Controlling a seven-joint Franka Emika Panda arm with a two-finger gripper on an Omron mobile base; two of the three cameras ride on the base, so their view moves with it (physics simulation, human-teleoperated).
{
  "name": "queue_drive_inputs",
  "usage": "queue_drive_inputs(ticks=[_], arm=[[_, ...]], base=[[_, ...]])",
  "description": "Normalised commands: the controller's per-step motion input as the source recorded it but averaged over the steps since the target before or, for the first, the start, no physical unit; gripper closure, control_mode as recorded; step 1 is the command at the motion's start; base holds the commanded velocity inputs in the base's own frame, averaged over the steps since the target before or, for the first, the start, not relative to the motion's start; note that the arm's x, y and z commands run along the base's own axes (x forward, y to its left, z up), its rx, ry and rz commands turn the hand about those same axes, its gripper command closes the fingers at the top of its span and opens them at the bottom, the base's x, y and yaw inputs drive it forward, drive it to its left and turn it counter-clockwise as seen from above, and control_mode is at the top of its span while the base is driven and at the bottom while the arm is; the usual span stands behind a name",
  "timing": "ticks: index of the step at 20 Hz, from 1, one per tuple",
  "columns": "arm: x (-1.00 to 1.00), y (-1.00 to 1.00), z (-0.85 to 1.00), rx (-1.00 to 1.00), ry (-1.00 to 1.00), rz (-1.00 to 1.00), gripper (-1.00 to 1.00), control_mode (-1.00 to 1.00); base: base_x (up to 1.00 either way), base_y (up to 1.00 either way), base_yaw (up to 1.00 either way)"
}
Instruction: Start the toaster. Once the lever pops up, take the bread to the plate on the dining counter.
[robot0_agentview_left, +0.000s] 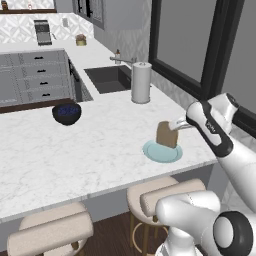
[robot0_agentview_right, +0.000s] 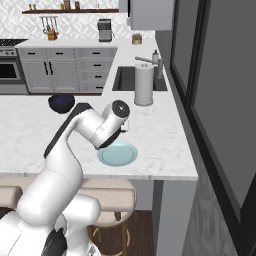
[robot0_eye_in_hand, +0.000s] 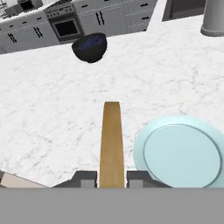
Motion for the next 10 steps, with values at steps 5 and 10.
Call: queue_drive_inputs(ticks=[5,10], arm=[[0.33,-0.02,-0.74,0.03,0.05,0.01,1.0,-1.0],[0.18,0.0,-0.47,0.1,-0.02,0.0,1.0,-1.0]], base=[[0.0,0.0,0.0],[0.0,0.0,0.0]])
